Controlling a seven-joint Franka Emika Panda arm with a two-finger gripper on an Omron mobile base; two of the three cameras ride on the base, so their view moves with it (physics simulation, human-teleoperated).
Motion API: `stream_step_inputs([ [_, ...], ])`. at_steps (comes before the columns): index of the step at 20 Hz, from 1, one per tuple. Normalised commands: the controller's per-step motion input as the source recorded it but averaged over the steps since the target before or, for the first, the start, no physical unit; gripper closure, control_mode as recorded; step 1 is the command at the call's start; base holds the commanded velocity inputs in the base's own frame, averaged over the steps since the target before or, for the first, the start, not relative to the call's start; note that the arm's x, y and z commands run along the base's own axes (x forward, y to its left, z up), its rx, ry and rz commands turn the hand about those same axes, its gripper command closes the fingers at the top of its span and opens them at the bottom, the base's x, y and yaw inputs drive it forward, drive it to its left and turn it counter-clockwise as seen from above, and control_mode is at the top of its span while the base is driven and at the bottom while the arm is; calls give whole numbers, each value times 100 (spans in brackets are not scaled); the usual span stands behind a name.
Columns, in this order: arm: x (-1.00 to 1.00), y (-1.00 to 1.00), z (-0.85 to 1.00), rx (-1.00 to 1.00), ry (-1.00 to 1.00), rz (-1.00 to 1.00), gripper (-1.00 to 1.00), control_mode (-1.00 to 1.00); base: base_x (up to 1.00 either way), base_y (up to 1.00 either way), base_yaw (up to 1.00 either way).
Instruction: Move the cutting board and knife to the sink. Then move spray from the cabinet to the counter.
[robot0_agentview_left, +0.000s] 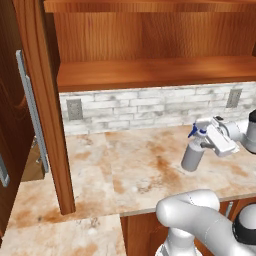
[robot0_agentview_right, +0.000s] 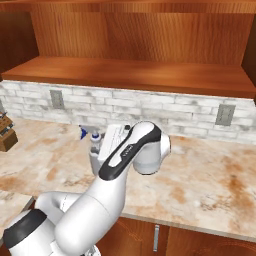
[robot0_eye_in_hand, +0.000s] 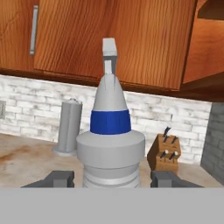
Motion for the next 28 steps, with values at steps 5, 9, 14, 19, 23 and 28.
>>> stream_step_inputs([
  [5,0,0,-21,0,-4,0,100,-100,0,0,0],
  [9,2,1,-23,0,0,0,100,-100,0,0,0],
  [14,2,2,-16,0,0,0,100,-100,0,0,0],
  [19,2,6,-21,0,0,0,100,-100,0,0,0],
  [23,8,7,-21,0,0,0,100,-100,0,0,0],
  [28,9,9,-14,-3,3,0,100,-100,0,0,0],
])
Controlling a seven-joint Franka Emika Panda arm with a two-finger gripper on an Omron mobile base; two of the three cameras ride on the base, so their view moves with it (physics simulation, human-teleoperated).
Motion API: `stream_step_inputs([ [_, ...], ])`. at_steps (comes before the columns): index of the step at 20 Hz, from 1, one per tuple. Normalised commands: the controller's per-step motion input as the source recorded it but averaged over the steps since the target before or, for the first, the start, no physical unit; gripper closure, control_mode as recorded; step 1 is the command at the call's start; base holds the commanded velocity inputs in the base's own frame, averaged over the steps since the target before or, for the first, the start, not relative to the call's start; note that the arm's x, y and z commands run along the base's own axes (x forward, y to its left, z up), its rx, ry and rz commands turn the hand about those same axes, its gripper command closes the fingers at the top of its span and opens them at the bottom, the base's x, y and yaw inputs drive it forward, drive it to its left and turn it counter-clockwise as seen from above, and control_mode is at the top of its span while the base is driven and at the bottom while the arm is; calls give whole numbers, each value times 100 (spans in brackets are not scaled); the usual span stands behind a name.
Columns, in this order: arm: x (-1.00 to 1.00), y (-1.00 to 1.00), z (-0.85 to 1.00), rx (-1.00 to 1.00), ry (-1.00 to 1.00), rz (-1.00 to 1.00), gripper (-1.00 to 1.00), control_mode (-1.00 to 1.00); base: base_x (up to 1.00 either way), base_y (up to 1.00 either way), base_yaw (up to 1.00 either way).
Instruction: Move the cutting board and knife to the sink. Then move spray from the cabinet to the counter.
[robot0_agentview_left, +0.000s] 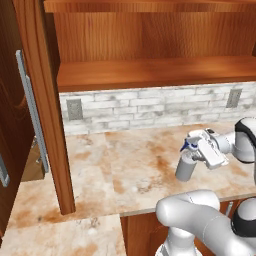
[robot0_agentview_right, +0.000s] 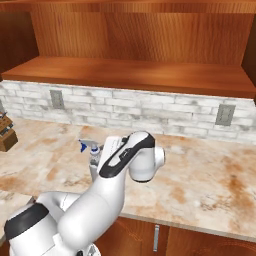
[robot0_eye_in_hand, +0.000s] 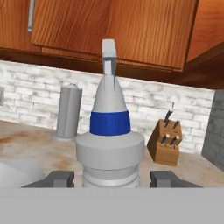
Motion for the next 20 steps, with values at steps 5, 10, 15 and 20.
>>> stream_step_inputs([
  [5,7,2,-10,-2,7,0,100,-100,0,0,0],
  [10,5,1,-10,-1,0,0,100,-100,0,0,0],
  [15,3,0,-7,0,0,0,100,-100,0,0,0],
  [20,8,0,-10,0,0,0,100,-100,0,0,0],
])
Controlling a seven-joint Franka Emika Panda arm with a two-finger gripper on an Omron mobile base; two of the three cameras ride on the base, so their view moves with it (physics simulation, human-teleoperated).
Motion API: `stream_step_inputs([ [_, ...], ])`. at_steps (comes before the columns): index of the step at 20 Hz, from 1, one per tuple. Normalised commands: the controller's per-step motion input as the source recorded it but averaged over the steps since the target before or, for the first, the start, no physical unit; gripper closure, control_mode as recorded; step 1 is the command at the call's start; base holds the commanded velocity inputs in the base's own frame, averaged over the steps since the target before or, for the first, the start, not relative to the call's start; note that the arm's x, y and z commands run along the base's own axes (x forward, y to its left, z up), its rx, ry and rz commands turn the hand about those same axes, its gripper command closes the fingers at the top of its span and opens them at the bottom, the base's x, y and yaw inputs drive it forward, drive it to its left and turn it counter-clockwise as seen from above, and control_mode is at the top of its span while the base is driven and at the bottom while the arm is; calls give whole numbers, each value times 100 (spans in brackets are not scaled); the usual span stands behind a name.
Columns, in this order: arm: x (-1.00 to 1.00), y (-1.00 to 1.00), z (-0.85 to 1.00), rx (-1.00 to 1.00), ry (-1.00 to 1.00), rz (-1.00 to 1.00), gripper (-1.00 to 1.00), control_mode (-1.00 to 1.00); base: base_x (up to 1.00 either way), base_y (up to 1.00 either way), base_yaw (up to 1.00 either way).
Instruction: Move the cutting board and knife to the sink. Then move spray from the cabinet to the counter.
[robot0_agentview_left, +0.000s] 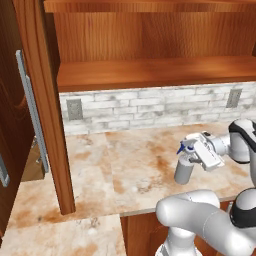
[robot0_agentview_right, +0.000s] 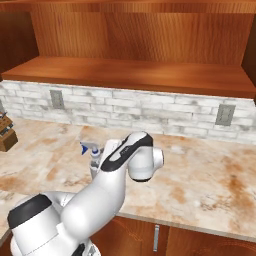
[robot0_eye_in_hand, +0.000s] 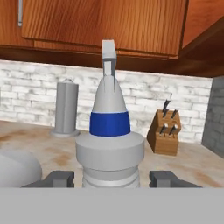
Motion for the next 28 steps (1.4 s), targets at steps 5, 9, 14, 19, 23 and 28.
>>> stream_step_inputs([
  [5,8,0,-15,0,0,0,100,-100,0,0,0],
  [9,10,0,-19,0,1,0,100,-100,0,0,0],
  [14,11,0,-18,0,3,0,100,-100,0,0,0],
  [19,9,-1,-17,0,3,0,100,-100,0,0,0],
  [23,10,-4,-13,0,1,0,100,-100,0,0,0],
  [28,9,-8,-11,0,0,2,100,-100,0,0,0],
])
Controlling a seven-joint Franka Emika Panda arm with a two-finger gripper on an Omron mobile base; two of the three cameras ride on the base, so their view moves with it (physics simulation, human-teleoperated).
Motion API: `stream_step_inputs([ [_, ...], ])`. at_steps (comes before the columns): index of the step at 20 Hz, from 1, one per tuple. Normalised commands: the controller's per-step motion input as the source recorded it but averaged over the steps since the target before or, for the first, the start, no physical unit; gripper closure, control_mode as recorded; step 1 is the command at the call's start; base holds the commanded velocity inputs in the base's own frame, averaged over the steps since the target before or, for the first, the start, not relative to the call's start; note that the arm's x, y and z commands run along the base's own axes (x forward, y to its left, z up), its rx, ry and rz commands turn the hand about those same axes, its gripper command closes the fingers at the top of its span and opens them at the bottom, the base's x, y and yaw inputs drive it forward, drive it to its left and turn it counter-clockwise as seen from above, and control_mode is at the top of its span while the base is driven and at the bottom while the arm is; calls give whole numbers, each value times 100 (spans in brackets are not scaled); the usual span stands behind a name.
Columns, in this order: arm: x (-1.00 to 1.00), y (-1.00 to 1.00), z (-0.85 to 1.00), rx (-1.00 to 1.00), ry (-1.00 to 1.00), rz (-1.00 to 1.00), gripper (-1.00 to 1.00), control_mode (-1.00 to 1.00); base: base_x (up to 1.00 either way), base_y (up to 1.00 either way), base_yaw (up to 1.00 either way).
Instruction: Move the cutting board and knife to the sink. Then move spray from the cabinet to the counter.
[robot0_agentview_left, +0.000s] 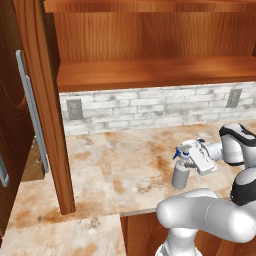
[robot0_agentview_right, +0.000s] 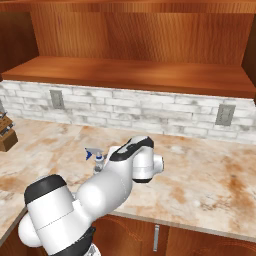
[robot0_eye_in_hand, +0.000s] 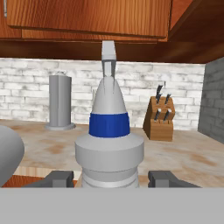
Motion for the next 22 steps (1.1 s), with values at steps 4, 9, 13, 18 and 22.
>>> stream_step_inputs([
  [4,10,-8,-10,0,0,1,100,-100,0,0,0],
  [9,8,-7,-8,1,0,1,100,-100,0,0,0],
  [13,0,-6,-17,0,0,2,100,-100,0,0,0],
  [18,0,-6,-17,0,0,1,100,-100,0,0,0],
  [22,0,-3,-11,0,0,0,100,-100,0,0,0],
])
